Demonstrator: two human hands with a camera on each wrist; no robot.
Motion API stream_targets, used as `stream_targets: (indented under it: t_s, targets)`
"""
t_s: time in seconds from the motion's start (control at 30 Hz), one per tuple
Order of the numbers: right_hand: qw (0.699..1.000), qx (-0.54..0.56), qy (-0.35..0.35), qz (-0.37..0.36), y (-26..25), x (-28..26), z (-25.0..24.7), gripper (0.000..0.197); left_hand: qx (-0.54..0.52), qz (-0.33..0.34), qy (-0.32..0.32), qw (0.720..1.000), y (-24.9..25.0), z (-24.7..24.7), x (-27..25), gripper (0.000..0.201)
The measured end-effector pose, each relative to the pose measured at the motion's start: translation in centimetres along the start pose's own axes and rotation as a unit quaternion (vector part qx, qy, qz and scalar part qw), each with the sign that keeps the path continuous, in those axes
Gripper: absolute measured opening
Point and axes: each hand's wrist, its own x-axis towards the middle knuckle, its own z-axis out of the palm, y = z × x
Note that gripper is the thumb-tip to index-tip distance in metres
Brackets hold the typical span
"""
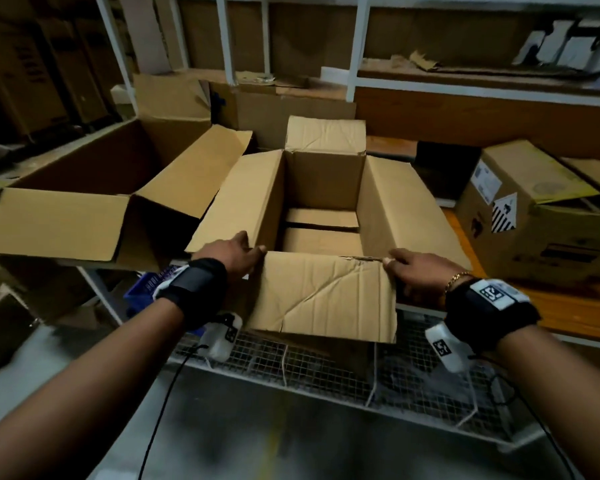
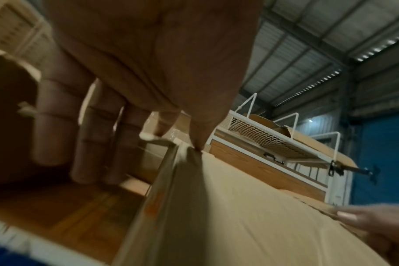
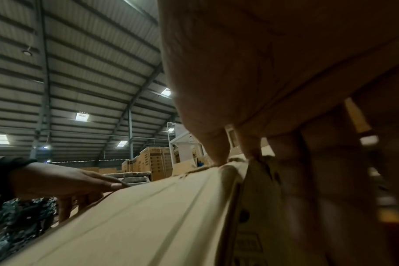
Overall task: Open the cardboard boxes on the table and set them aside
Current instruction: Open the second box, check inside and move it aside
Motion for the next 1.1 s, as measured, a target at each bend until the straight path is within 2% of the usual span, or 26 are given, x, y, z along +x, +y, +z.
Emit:
stream_targets:
  t_s: [0.07,0.13,0.2,0.27,0.4,0.57,0.7,0.77,0.8,0.9,1.03,1.1]
  targets:
    - [1.000,0.010,0.014,0.016,0.2,-0.1,1.4,0.072,-0.061,-0.002,-0.025,0.998,-0.5,1.4,0.0,0.081]
    - [0.992,0.123,0.022,0.010,0.2,0.4,2.5,0.076,-0.179,0.022,-0.041,0.983,-0.5,2.4,0.1,0.079]
    - [0.967,0.254,0.026,0.000,-0.1,1.0,3.3,0.075,-0.314,0.049,-0.036,0.947,-0.2,3.0,-0.1,0.075]
    - [0.937,0.345,0.059,0.001,-0.6,1.7,4.0,0.069,-0.378,0.069,-0.014,0.923,0.0,3.4,0.4,0.070]
    - [0.888,0.446,0.113,0.006,-1.9,3.0,5.0,0.062,-0.413,0.084,0.033,0.906,0.6,3.9,2.0,0.062]
    - [0.846,0.526,0.089,0.000,-2.0,4.3,4.7,0.076,-0.456,0.080,0.027,0.886,0.6,3.7,3.7,0.066]
    - [0.833,0.542,0.110,-0.005,-2.3,4.0,4.5,0.078,-0.480,0.079,0.026,0.873,0.2,3.7,4.3,0.077]
    - [0.827,0.550,0.116,-0.013,-2.8,3.6,4.0,0.079,-0.512,0.073,0.031,0.855,-0.2,3.1,4.0,0.084]
    - [0.823,0.555,0.118,-0.019,-3.0,3.6,3.7,0.080,-0.530,0.071,0.036,0.844,-0.5,2.6,3.8,0.081]
    - [0.816,0.563,0.121,-0.054,-3.9,3.0,2.6,0.079,-0.543,0.079,0.050,0.835,-1.0,0.3,2.9,0.073]
    - [0.801,0.574,0.134,-0.104,-5.9,2.7,0.3,0.079,-0.546,0.119,0.109,0.822,-1.7,-4.0,1.1,0.071]
    - [0.796,0.575,0.137,-0.131,-7.3,2.6,-1.2,0.081,-0.554,0.115,0.135,0.814,-2.5,-6.0,0.7,0.072]
